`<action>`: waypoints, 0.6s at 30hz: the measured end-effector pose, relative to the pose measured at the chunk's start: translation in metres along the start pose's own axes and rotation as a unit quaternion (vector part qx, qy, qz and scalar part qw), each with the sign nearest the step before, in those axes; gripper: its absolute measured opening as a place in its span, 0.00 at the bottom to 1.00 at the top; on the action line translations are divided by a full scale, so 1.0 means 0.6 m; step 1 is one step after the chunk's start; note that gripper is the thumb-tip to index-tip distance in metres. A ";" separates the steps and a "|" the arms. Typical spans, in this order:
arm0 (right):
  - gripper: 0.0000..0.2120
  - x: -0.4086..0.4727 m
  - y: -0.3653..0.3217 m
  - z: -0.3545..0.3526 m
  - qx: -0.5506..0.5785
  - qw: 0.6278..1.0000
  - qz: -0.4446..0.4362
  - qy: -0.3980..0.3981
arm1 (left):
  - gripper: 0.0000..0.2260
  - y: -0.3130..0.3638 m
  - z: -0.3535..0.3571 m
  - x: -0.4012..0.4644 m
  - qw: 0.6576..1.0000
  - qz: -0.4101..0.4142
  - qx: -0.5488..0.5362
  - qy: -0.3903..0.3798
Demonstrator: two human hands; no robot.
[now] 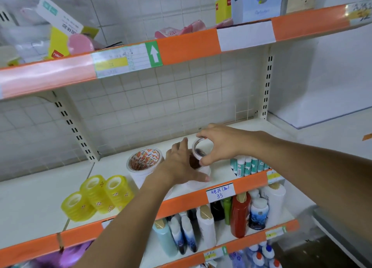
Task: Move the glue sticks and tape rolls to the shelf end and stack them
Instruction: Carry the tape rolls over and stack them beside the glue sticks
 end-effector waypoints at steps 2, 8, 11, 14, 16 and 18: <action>0.38 0.015 -0.013 0.010 -0.001 1.000 -0.009 -0.015 | 0.60 -0.003 -0.004 -0.007 1.000 0.001 -0.017 0.017; 0.28 0.049 -0.033 0.035 0.046 0.998 -0.040 -0.027 | 0.55 0.004 -0.016 -0.019 0.997 0.030 -0.048 0.060; 0.22 0.060 -0.038 0.043 0.061 0.996 -0.056 -0.033 | 0.55 -0.004 -0.011 -0.022 0.997 0.023 -0.048 0.064; 0.20 0.064 -0.037 0.043 0.067 0.995 -0.065 -0.033 | 0.56 -0.008 -0.001 -0.026 0.997 0.015 -0.043 0.060; 0.16 0.066 -0.036 0.041 0.076 0.994 -0.067 -0.028 | 0.56 -0.008 0.003 -0.026 0.997 0.015 -0.047 0.058; 0.16 0.066 -0.037 0.043 0.079 0.994 -0.065 -0.030 | 0.56 -0.006 0.003 -0.024 0.997 0.014 -0.056 0.060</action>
Point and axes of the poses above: each hand's wrist, its own x-axis towards the middle knuckle, its own z-axis out of the palm, y = z × x, the point moved 7 cm from there along x, towards the middle knuckle, and after that the axes turned 3 degrees about -z, right-handed, at the moved point
